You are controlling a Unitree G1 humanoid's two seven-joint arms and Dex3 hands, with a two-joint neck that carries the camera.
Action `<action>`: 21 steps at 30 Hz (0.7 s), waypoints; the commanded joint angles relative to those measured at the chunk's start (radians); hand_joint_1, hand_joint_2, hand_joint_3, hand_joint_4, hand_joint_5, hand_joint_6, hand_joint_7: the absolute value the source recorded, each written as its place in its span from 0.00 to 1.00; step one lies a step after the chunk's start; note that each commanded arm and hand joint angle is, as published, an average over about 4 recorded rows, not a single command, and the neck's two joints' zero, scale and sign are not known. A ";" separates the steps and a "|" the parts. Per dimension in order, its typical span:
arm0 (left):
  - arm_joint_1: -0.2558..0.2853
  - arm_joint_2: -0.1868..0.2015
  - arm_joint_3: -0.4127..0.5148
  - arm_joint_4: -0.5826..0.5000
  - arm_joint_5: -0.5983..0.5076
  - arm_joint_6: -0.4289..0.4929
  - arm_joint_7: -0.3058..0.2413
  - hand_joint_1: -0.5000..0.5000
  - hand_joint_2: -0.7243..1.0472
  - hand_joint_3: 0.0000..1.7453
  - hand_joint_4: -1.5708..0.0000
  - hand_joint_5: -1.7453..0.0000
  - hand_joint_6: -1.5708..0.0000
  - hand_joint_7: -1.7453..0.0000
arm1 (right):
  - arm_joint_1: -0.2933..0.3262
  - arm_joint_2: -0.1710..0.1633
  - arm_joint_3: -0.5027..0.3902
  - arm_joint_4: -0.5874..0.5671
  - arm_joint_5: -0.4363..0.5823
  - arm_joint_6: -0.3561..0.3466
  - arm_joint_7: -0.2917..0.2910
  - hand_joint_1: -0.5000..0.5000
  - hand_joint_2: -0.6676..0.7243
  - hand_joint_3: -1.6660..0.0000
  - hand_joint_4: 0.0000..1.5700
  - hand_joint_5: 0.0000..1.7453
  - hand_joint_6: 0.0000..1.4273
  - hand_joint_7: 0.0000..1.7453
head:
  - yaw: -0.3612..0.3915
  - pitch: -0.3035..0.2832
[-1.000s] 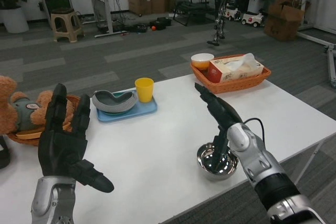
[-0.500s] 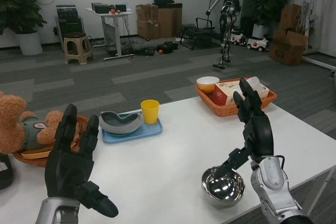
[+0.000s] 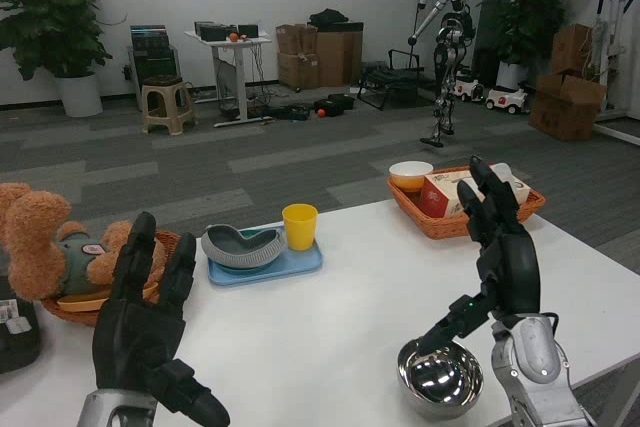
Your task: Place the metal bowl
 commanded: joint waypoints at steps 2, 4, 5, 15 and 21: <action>0.013 0.015 0.013 -0.020 0.004 -0.001 0.000 0.00 0.00 0.04 0.95 1.00 1.00 1.00 | 0.017 -0.011 -0.008 -0.017 0.015 -0.013 -0.003 0.12 0.82 0.96 0.00 0.06 0.00 0.16 | 0.008 0.012; 0.013 0.017 0.020 -0.023 0.004 -0.001 0.000 0.00 0.00 0.05 0.95 1.00 1.00 1.00 | 0.020 -0.011 -0.008 -0.021 0.020 -0.013 -0.002 0.12 0.82 0.96 0.00 0.06 0.00 0.16 | 0.014 0.020; 0.012 0.020 0.023 -0.025 0.005 -0.001 0.001 0.00 0.00 0.05 0.95 1.00 1.00 1.00 | 0.021 -0.011 -0.007 -0.023 0.021 -0.013 -0.002 0.12 0.82 0.98 0.00 0.06 0.00 0.16 | 0.021 0.027; 0.008 0.030 0.053 -0.051 0.012 -0.007 0.007 0.00 0.00 0.00 0.95 1.00 1.00 1.00 | 0.025 -0.013 0.000 -0.033 0.029 -0.013 0.002 0.12 0.82 1.00 0.00 0.06 0.00 0.16 | 0.061 0.105; 0.008 0.029 0.053 -0.051 0.012 -0.010 0.007 0.00 0.00 0.03 0.95 1.00 1.00 1.00 | 0.029 -0.013 0.002 -0.036 0.029 -0.013 0.002 0.12 0.82 0.98 0.00 0.06 0.00 0.16 | 0.064 0.103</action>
